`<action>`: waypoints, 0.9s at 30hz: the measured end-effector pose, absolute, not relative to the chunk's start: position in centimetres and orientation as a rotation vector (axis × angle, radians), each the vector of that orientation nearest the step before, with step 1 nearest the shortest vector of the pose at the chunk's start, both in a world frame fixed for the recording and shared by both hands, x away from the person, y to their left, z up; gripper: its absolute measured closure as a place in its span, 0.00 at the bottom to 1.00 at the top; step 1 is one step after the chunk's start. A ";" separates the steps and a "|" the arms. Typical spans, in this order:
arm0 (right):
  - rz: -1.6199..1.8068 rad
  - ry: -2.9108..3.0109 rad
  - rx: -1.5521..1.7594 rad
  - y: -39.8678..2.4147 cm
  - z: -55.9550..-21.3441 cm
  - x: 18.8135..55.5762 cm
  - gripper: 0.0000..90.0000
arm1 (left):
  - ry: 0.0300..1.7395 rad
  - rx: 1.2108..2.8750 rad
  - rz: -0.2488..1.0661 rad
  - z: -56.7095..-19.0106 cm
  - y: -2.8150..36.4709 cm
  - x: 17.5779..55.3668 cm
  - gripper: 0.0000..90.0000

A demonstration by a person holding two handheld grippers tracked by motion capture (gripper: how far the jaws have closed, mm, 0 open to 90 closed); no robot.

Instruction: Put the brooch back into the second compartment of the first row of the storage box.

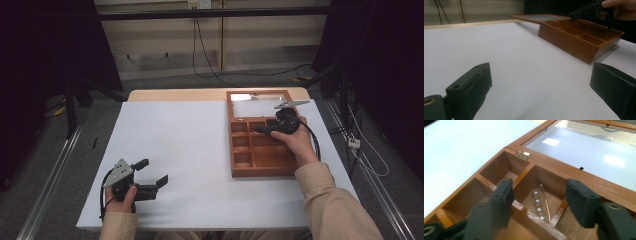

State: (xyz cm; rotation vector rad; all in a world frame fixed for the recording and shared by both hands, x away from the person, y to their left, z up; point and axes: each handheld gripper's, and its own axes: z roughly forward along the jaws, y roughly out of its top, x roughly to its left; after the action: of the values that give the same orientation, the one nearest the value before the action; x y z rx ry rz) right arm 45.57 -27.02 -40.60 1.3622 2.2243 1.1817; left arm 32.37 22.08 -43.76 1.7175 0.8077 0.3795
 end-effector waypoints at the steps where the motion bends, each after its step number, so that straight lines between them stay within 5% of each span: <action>1: 1.186 2.221 1.365 -27.1 -40.4 45.4 0.38 | 0.808 1.717 0.381 -43.7 22.0 32.4 0.04; 10: 1.236 2.244 1.312 -26.9 -39.7 43.1 0.24 | 0.806 1.721 0.380 -43.8 21.7 32.7 0.04; 27: 1.312 2.264 1.182 -26.2 -38.9 38.0 0.21 | 0.811 1.709 0.392 -43.6 22.3 32.6 0.04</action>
State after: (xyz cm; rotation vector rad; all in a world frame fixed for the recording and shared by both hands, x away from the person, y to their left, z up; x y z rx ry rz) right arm 37.95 -26.24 -38.88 1.1816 2.2642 1.3117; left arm 32.62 22.25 -43.61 1.7093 0.8112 0.3919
